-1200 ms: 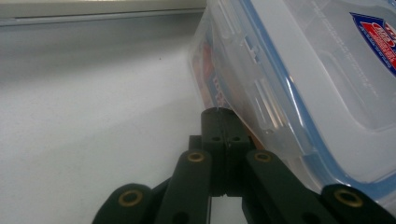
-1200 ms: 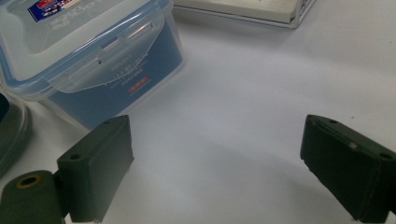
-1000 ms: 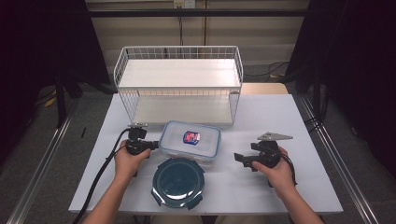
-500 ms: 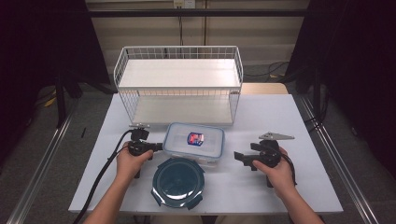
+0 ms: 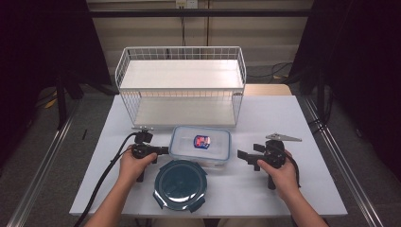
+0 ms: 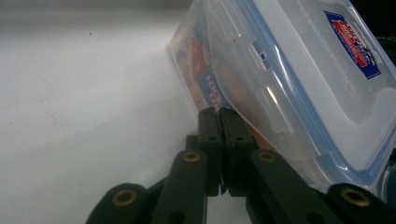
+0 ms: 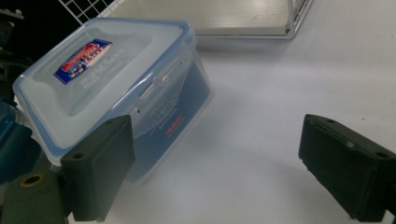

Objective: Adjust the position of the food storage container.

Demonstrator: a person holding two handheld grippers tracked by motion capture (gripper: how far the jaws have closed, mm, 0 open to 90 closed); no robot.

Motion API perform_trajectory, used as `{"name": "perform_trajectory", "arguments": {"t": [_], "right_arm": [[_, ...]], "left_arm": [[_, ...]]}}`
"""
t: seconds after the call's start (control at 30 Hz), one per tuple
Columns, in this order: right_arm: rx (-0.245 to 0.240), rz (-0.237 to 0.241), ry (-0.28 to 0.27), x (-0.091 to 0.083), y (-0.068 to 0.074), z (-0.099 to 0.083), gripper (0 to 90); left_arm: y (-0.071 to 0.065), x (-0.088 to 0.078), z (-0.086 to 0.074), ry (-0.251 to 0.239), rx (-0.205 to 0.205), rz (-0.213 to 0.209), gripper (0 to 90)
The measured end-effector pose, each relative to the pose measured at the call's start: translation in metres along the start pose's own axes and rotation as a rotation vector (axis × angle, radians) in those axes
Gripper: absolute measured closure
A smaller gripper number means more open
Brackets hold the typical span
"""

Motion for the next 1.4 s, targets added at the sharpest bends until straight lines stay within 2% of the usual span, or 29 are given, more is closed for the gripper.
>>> {"name": "perform_trajectory", "arguments": {"t": [0.07, 0.13, 0.17, 0.2, 0.23, 0.27, 0.3, 0.37, 0.5, 0.53, 0.63, 0.67, 0.73, 0.77, 0.83, 0.9, 0.97, 1.03, 1.07, 1.1, 1.13, 1.2, 1.23, 1.27, 1.3, 1.4], "right_arm": [[0.017, 0.009, -0.014, -0.001, 0.001, 0.002, 10.6], [0.046, 0.017, -0.042, -0.003, 0.002, 0.006, 11.0], [0.055, 0.021, -0.053, -0.003, 0.001, 0.007, 11.1], [0.072, 0.029, -0.058, -0.004, 0.002, 0.008, 11.3], [0.072, 0.029, -0.058, -0.004, 0.002, 0.008, 11.3], [0.104, 0.039, -0.072, -0.004, 0.002, 0.010, 11.4], [0.116, 0.048, -0.080, -0.004, 0.003, 0.010, 11.4], [0.141, 0.060, -0.089, -0.003, 0.004, 0.011, 12.0], [0.171, 0.094, -0.100, -0.003, 0.010, 0.011, 15.5], [0.182, 0.110, -0.106, -0.002, 0.013, 0.013, 16.9], [0.200, 0.132, -0.120, -0.001, 0.018, 0.014, 20.1], [0.215, 0.152, -0.128, -0.001, 0.022, 0.016, 21.5], [0.241, 0.154, -0.135, 0.001, 0.024, 0.016, 23.2], [0.247, 0.156, -0.140, 0.001, 0.025, 0.017, 24.2], [0.253, 0.159, -0.142, 0.002, 0.025, 0.017, 26.6], [0.266, 0.169, -0.165, 0.006, 0.027, 0.019, 29.7], [0.283, 0.164, -0.165, 0.007, 0.027, 0.019, 30.0], [0.312, 0.165, -0.163, 0.009, 0.026, 0.018, 31.4], [0.312, 0.165, -0.163, 0.009, 0.026, 0.018, 31.4], [0.337, 0.171, -0.154, 0.011, 0.027, 0.016, 32.7], [0.337, 0.171, -0.154, 0.011, 0.027, 0.016, 32.7], [0.384, 0.182, -0.140, 0.013, 0.029, 0.014, 33.3], [0.405, 0.192, -0.138, 0.014, 0.030, 0.014, 33.5], [0.405, 0.192, -0.138, 0.014, 0.030, 0.014, 33.5], [0.411, 0.186, -0.137, 0.017, 0.031, 0.014, 33.5], [0.437, 0.191, -0.121, 0.020, 0.033, 0.011, 34.5]], "left_arm": [[0.002, -0.002, -0.001, 0.013, 0.009, 0.012, 80.8], [0.003, -0.006, -0.001, 0.015, 0.003, 0.049, 75.1], [0.005, -0.008, 0.000, 0.007, 0.003, 0.067, 71.9], [0.005, -0.008, 0.000, 0.007, 0.003, 0.067, 68.4], [0.005, -0.010, 0.001, -0.005, -0.011, 0.075, 68.4], [0.005, -0.012, 0.003, -0.017, -0.025, 0.069, 61.5], [0.005, -0.017, 0.006, -0.052, -0.025, 0.059, 59.1], [0.004, -0.021, 0.009, -0.086, -0.014, 0.061, 57.2], [0.004, -0.025, 0.011, -0.113, -0.020, 0.065, 51.7], [0.005, -0.027, 0.012, -0.120, -0.021, 0.067, 46.3], [0.007, -0.030, 0.013, -0.137, -0.032, 0.076, 44.0], [0.007, -0.031, 0.014, -0.153, -0.055, 0.061, 41.4], [0.008, -0.033, 0.015, -0.154, -0.051, 0.058, 37.4], [0.006, -0.034, 0.017, -0.178, -0.070, 0.037, 36.0], [0.006, -0.034, 0.018, -0.176, -0.068, 0.023, 31.5], [0.004, -0.033, 0.020, -0.182, -0.125, -0.057, 30.0], [0.003, -0.030, 0.022, -0.207, -0.124, -0.050, 27.1], [0.001, -0.028, 0.021, -0.207, -0.129, -0.061, 24.2], [0.001, -0.028, 0.021, -0.207, -0.129, -0.061, 22.6], [0.000, -0.025, 0.023, -0.227, -0.137, -0.064, 21.5], [0.000, -0.025, 0.023, -0.227, -0.137, -0.064, 21.5], [-0.003, -0.021, 0.022, -0.225, -0.155, -0.097, 22.3], [-0.003, -0.021, 0.022, -0.225, -0.155, -0.097, 22.3], [-0.003, -0.020, 0.022, -0.220, -0.149, -0.098, 22.3], [-0.004, -0.019, 0.023, -0.234, -0.164, -0.116, 22.2], [-0.007, -0.017, 0.025, -0.251, -0.176, -0.129, 22.2]]}}
Point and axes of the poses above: each handheld gripper's, and its own axes: x roughly forward along the jaws, z roughly out of its top, y roughly to its left, the point moved 9 cm from there along x, roughly forward along the jaws, and after that the axes turned 5 degrees about -z, right-handed, at the moved point
